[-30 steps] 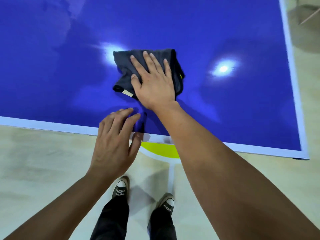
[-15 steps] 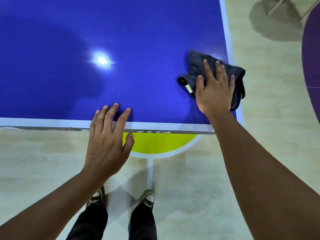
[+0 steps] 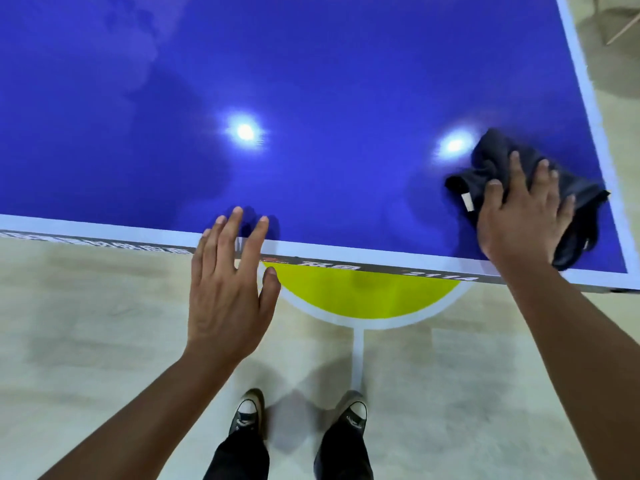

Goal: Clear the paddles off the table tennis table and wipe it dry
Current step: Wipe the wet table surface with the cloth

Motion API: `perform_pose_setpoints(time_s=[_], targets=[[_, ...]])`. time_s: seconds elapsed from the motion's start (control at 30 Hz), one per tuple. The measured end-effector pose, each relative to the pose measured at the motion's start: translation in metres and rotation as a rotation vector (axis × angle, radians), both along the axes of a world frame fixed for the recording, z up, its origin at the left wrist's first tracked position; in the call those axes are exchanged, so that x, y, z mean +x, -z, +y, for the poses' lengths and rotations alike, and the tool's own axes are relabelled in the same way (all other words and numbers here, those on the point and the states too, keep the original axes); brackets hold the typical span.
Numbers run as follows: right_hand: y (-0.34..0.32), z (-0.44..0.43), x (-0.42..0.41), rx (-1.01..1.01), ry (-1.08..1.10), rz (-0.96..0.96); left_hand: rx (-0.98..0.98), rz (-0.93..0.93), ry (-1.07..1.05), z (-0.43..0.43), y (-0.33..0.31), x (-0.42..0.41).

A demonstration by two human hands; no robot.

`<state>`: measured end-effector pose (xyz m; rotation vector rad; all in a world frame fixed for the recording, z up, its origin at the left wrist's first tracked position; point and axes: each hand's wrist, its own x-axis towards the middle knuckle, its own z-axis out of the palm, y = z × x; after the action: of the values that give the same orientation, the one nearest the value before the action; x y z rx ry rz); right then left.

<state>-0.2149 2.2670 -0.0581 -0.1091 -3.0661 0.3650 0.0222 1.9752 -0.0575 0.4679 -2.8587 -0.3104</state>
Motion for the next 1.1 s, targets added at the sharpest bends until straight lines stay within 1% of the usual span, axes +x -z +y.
perform_pose_setpoints(time_s=[0.13,0.23,0.3,0.37,0.47,0.6,0.73,0.83,0.93,1.0,1.1], targets=[[0.001,-0.091,0.042,0.002,-0.042,0.032,0.012,-0.001,-0.061,-0.067,0.001,0.038],[0.002,-0.174,0.077,0.014,-0.157,0.063,0.019,-0.001,-0.089,-0.115,0.002,0.061],[0.004,-0.227,0.098,0.013,-0.257,0.089,0.010,-0.007,-0.055,-0.135,0.003,0.071],[0.007,-0.275,0.119,0.020,-0.380,0.109,-0.001,-0.014,0.002,-0.145,0.005,0.078],[0.006,-0.337,0.149,-0.005,-0.577,0.086,0.014,-0.001,0.037,-0.153,0.007,0.082],[0.006,-0.383,0.172,-0.020,-0.735,0.063,0.067,0.003,-0.033,-0.153,0.011,0.085],[0.004,-0.378,0.169,-0.011,-0.765,0.021,0.113,-0.048,-0.121,-0.134,0.007,0.083],[0.003,-0.358,0.163,-0.009,-0.798,0.032,0.084,-0.070,-0.107,-0.118,0.000,0.077],[0.005,-0.304,0.144,-0.058,-0.738,0.037,0.046,-0.090,0.006,-0.087,-0.002,0.066],[0.006,-0.252,0.127,-0.080,-0.647,0.069,0.028,-0.082,0.083,-0.057,-0.003,0.054],[0.008,-0.171,0.106,-0.077,-0.533,0.105,0.030,-0.056,0.144,-0.003,-0.001,0.035]])
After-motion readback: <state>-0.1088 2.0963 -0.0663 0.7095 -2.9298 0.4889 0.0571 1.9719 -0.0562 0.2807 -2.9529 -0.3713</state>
